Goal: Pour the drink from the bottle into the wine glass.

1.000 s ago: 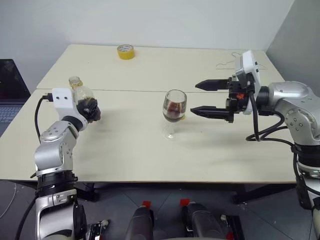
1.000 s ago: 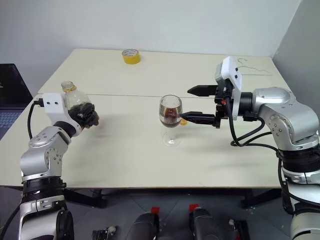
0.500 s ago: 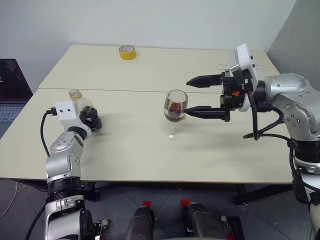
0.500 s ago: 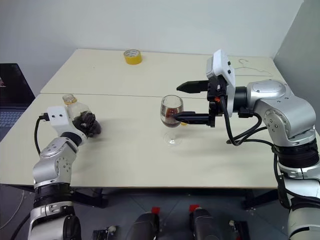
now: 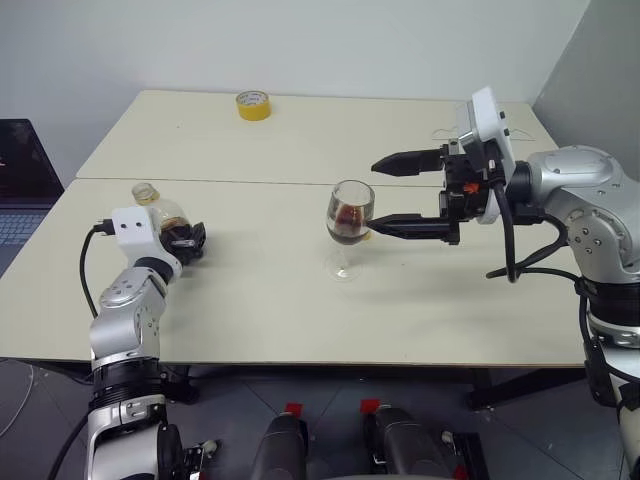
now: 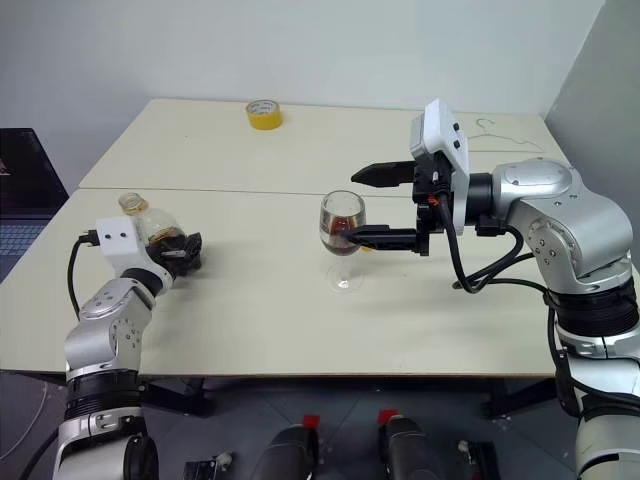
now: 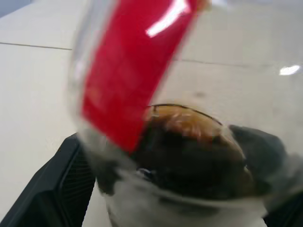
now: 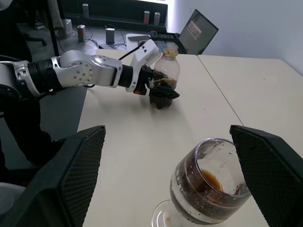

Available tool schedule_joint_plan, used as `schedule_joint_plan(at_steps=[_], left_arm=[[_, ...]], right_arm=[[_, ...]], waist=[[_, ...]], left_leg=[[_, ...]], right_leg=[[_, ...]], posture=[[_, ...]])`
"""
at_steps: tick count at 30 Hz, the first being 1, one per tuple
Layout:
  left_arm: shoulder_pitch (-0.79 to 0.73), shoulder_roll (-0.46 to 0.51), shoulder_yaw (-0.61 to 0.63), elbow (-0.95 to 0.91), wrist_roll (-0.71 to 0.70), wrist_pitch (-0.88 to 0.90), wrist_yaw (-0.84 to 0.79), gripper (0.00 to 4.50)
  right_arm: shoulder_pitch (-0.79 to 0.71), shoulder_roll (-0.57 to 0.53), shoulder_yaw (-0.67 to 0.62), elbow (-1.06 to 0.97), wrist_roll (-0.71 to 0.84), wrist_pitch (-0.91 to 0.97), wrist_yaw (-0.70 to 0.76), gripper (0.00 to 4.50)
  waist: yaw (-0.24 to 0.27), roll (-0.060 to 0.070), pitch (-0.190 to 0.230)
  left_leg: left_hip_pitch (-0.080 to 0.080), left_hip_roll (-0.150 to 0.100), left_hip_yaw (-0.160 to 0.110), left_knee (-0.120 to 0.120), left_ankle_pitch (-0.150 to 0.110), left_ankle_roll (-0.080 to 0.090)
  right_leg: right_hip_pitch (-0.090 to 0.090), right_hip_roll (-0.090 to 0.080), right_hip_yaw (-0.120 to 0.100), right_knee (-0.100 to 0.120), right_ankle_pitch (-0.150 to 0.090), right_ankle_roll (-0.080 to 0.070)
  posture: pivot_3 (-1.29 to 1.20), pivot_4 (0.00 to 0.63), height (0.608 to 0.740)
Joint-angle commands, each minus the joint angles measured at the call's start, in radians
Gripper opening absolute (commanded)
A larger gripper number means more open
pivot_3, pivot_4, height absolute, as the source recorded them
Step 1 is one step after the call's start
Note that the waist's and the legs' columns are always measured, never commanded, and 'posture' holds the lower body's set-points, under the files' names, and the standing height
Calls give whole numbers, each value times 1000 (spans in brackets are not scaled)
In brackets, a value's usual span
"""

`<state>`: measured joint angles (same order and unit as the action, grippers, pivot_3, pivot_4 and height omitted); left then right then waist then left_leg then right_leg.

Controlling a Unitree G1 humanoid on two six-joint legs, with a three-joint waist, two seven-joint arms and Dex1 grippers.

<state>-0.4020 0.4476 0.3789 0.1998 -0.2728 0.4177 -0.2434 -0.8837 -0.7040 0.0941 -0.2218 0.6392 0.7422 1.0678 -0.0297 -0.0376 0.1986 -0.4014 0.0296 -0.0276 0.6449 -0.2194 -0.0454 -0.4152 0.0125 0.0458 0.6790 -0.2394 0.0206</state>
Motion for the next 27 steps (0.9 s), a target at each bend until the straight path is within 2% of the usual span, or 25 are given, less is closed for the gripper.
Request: schedule_joint_plan(at_steps=[1,10,19,27], left_arm=[[12,26,7,-80,-29,8,-35,4458],[22,70,29,-121,-37,33,-42,4458],[38,109,36,-248,-75,76,-79,4458],[93,202,87,-376,-131,171,-138,4458]], right_arm=[[-31,0,-16,-21,-6,-12,3,4500],[-26,0,-14,-12,-12,-24,13,4500],[-25,3,-16,-5,-27,-32,27,4500],[-16,-18,-29,11,-36,-39,48,4500]], waist=[[0,0,0],[0,0,0],[-1,0,0],[-2,0,0]], left_leg=[[0,0,0,0,0,0],[0,0,0,0,0,0],[0,0,0,-1,0,0],[-1,1,1,-3,0,0]], right_leg=[[0,0,0,0,0,0],[0,0,0,0,0,0],[-1,0,0,-1,0,-1],[-3,0,0,-1,-1,-1]], posture=[[0,150,740],[0,150,740],[0,150,740],[0,150,740]])
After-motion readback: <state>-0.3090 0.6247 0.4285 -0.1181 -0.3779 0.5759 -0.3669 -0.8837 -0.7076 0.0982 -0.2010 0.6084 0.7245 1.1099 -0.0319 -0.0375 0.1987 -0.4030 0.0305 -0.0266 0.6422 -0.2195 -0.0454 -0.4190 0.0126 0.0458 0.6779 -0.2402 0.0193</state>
